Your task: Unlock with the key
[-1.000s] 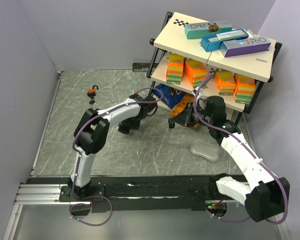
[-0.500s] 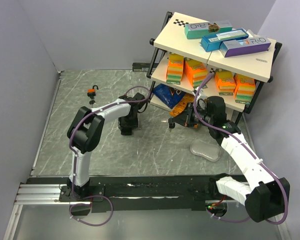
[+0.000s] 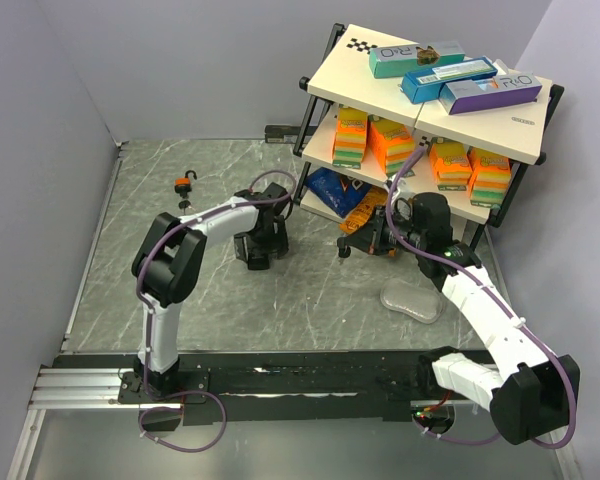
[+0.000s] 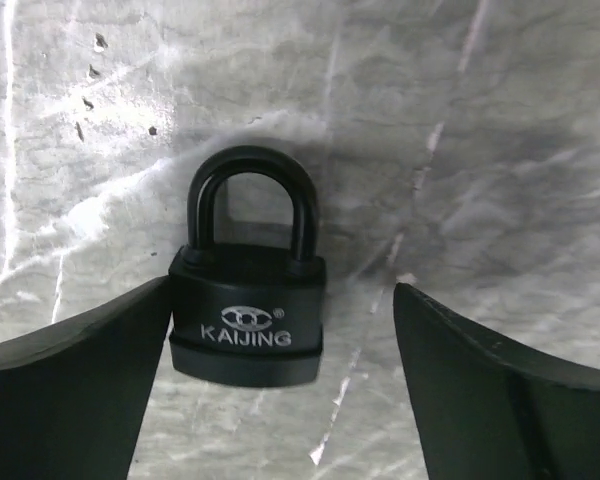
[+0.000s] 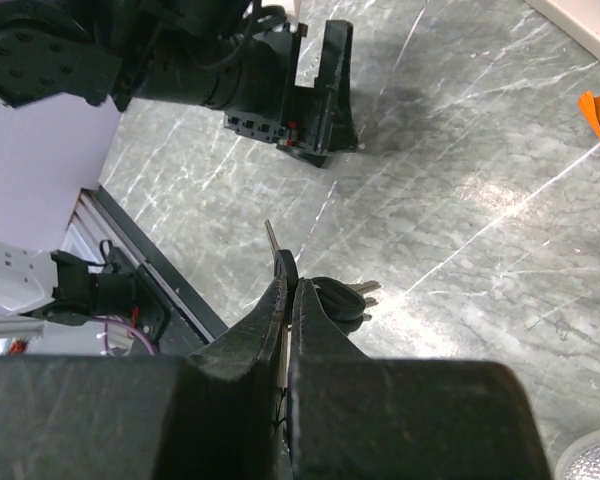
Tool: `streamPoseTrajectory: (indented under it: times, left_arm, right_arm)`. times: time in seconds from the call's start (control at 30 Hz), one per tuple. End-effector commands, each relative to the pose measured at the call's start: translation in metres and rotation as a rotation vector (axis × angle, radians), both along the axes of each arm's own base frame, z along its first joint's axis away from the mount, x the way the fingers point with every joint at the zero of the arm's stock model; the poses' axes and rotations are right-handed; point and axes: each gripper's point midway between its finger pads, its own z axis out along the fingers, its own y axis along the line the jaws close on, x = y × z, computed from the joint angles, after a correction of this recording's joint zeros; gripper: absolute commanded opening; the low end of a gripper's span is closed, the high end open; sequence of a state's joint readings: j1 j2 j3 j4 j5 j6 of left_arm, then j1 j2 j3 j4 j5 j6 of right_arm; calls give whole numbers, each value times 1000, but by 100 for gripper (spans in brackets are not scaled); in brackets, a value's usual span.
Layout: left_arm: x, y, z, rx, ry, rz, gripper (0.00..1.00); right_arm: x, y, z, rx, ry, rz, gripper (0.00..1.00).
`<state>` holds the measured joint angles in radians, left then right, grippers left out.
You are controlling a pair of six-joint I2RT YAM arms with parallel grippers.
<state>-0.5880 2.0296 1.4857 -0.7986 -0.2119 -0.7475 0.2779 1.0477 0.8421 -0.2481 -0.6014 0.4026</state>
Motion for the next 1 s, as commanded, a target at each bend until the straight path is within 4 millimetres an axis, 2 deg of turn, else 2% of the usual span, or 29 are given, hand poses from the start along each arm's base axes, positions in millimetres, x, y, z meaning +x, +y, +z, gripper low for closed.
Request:
streamPoseTrajectory:
  times: [0.0,0.07,0.1,0.17,0.2,0.23,0.3,0.33,0.37,0.43,0.47,0.53,0.7,0.73,0.83,0.97]
  left_arm:
    - [20,-20,52,-107,-89,21,98]
    - [24,-20,69,-117,-115,43,97]
    - [30,-22,88,-143,-153,56,96]
    - [33,-25,105,-184,-179,98,96]
    - [35,-29,120,-226,-203,109,96]
    - [32,-39,127,-295,-186,131,96]
    - [27,-59,139,-423,-171,123,97]
    - [24,-68,141,-479,-152,142,97]
    - [11,-79,141,-555,-87,125,99]
    - [7,-95,146,-658,-60,137,99]
    - [-4,-100,145,-701,-16,132,99]
    - [-7,-109,152,-772,3,137,98]
    - [-27,-119,160,-871,90,122,95]
    - [-28,-119,160,-877,93,124,95]
    - [-34,-121,162,-902,114,120,93]
    - [-37,-122,163,-921,130,119,88]
  right_arm:
    - [0,5,19,-10,-85,21,0]
    - [1,6,23,-34,-113,28,0]
    - [1,7,25,-43,-129,32,0]
    - [0,14,30,-87,-181,51,0]
    - [-1,16,31,-107,-195,56,0]
    - [-5,24,32,-135,-230,86,0]
    - [1,26,38,-186,-283,58,0]
    - [-4,34,42,-212,-329,91,0]
    - [-4,37,49,-225,-365,95,0]
    - [4,36,53,-294,-433,72,0]
    - [1,42,57,-307,-464,88,0]
    - [6,42,58,-371,-515,86,0]
    - [3,56,60,-482,-630,134,0]
    - [8,54,59,-518,-640,107,0]
    - [6,65,58,-559,-688,142,0]
    - [7,71,56,-620,-730,148,0]
